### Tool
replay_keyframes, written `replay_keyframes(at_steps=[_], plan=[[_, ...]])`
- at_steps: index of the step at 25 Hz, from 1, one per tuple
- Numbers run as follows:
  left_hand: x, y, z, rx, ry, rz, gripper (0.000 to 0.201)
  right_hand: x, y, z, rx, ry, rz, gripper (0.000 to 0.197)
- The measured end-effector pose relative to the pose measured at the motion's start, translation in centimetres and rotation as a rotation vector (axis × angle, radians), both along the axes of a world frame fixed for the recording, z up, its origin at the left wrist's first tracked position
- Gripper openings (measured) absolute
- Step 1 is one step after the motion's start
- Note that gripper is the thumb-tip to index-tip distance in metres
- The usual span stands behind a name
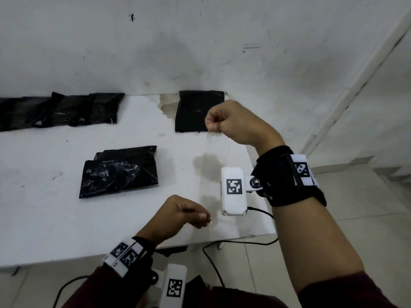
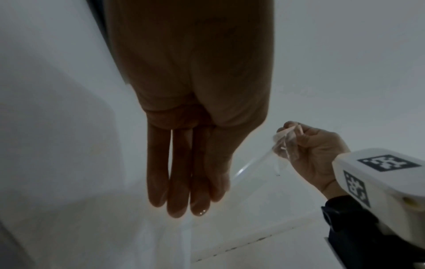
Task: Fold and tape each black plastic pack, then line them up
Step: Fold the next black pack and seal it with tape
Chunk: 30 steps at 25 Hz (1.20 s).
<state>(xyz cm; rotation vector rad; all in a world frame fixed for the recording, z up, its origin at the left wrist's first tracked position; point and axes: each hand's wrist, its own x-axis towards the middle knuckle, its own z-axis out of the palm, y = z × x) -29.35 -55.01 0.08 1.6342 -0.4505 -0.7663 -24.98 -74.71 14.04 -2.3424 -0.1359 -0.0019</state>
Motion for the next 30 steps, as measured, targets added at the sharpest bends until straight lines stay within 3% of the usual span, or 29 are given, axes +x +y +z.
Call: replay_keyframes(at_steps=[4,8,11,15,18,21,23,26,28,30], plan=[[-0.5,0.1,0.5,-0.031,-0.001,0.01,0.026,-0.1,0.3,0.2,-0.002,0.018,0.018,0.014],[-0.2,0.4,0.9,-0.166,0.051,0.081,0.012,1.1,0.1,1.3,0.11,-0.15,-0.066,0.024],[0.4,0.8,0.2,-0.036,-0.012,0.011,0.025,2.0,-0.7,2.5,0.094,-0.188,-0.116,0.018],[1.9,3.4,0.3,-0.047,-0.013,0.17,0.041,2.6,-2.1,2.3,0.089,-0.175,-0.183,0.014],[3.7,6.7,1.4,-0.037,0.003,0.196,0.043,3.1,-2.2,2.2,0.179,-0.152,-0.227,0.015],[5.8,9.9,2.7,0.016,-0.032,0.204,0.065,4.0,-1.5,2.1,0.274,-0.108,-0.251,0.017],[7.4,11.9,3.6,0.022,-0.026,0.296,0.069,5.0,-0.7,1.6,0.341,-0.076,-0.284,0.017],[9.6,14.6,4.4,-0.015,0.061,0.428,0.043,6.7,0.7,0.0,0.437,-0.015,-0.348,0.016],[10.9,16.1,4.9,-0.013,0.114,0.489,0.009,7.8,2.0,-1.4,0.488,0.042,-0.4,0.014],[12.7,17.8,4.8,0.031,0.136,0.558,0.022,9.0,3.5,-2.8,0.524,0.106,-0.456,0.018]])
